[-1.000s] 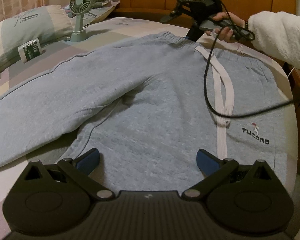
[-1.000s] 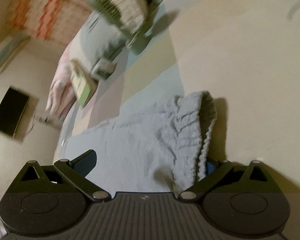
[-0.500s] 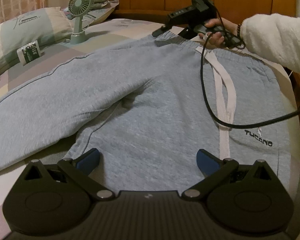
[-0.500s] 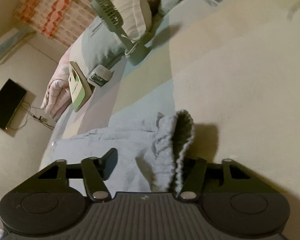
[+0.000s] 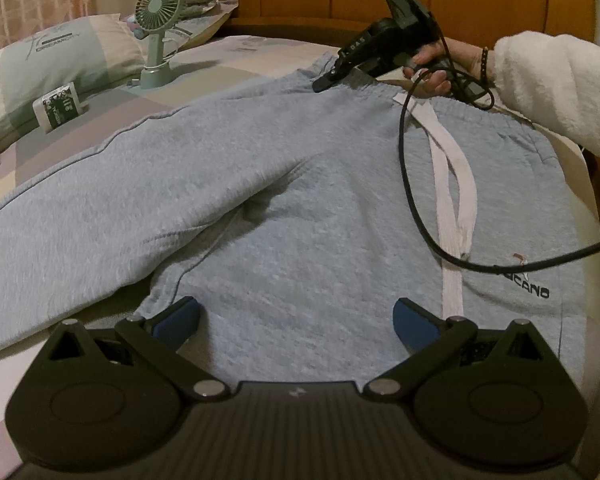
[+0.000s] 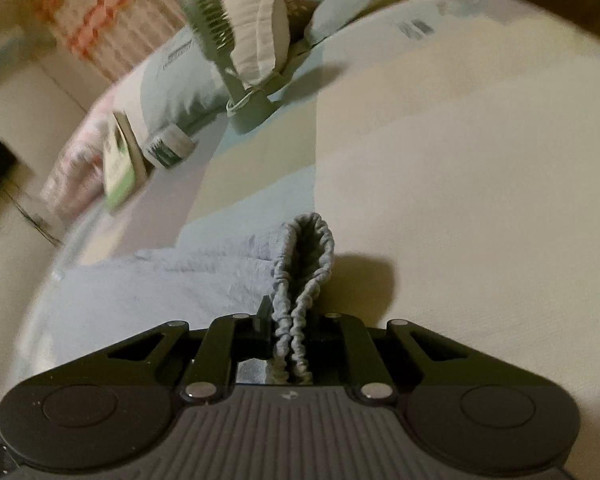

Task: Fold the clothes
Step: 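Lift the cuff with the right gripper toward the waistband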

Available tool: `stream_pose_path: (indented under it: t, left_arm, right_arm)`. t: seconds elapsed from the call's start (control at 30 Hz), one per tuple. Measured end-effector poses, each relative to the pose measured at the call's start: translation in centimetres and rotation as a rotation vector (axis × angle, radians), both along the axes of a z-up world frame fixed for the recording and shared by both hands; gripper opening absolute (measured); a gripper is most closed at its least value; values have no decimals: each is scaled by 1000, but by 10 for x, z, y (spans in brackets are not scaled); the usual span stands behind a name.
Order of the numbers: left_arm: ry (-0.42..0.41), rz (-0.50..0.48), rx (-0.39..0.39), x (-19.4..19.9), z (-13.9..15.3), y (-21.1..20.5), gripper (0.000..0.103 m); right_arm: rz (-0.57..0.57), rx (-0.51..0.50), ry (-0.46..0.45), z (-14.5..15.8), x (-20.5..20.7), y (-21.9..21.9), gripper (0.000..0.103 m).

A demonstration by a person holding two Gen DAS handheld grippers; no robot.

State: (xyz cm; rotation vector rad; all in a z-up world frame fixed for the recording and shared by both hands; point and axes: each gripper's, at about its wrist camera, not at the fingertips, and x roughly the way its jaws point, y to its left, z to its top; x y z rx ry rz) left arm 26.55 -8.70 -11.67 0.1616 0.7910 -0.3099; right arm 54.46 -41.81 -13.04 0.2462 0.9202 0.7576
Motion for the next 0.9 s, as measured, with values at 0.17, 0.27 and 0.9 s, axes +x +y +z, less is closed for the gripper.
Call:
stream_pose_path:
  t: [0.17,0.27,0.9]
  left_arm:
    - [-28,10,-2,4,16,9,102]
    - [-74,21,38,14,32,17,102]
    - [-256,-114,429,163,15,6,102]
  right_arm:
    - [6,-146,-108,21,-20,22,16]
    - [9,-233,-173,34,-32,35,15]
    - [178,-412,-473,95,-149,80,15]
